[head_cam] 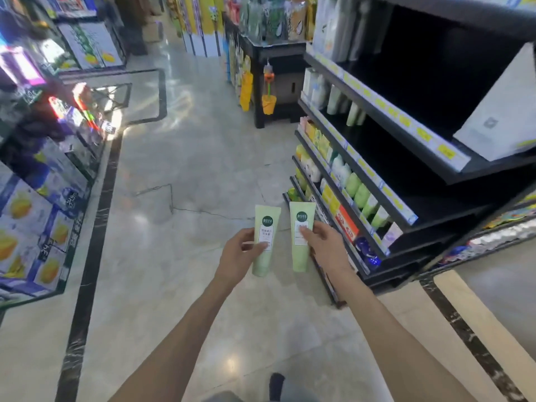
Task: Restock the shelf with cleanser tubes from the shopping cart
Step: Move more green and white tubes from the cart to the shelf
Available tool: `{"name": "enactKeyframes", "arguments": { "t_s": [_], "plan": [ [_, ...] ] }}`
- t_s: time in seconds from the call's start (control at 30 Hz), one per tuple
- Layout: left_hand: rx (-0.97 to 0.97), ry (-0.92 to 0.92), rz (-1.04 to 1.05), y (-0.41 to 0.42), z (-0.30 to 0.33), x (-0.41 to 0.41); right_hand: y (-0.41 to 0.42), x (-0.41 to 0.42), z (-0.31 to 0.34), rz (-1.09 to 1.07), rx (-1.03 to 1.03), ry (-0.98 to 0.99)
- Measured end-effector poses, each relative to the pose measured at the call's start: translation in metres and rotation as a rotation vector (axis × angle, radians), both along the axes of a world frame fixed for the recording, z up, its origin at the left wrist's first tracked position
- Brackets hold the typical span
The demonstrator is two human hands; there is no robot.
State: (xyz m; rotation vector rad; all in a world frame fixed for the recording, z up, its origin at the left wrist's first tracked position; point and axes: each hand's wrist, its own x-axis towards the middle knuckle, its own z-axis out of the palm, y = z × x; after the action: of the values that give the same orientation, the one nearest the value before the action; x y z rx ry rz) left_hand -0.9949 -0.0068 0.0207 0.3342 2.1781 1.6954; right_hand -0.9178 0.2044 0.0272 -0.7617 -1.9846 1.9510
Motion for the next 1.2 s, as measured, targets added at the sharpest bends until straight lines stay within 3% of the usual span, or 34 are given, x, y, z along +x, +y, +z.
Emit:
{"name": "enactKeyframes", "arguments": {
  "t_s": [0.27,0.67,0.93,1.2],
  "plan": [
    [0.014,0.015,-0.019,0.049,-0.008,-0.146,0.042,-0.134,-0.004,-0.021,0.032,-0.014],
    [-0.056,0.002,-0.422,0.166,-0.012,-0.381,0.100,-0.294,-0.006,-0.400,0.056,-0.075],
    [-0.022,0.018,-0.723,0.271,0.002,-0.461,0.151,-0.340,0.002,-0.620,0.041,-0.080],
    [-0.068,-0.001,-0.841,0.387,-0.004,-0.512,0.228,-0.381,-0.013,-0.781,0.008,-0.110]
  ]
}}
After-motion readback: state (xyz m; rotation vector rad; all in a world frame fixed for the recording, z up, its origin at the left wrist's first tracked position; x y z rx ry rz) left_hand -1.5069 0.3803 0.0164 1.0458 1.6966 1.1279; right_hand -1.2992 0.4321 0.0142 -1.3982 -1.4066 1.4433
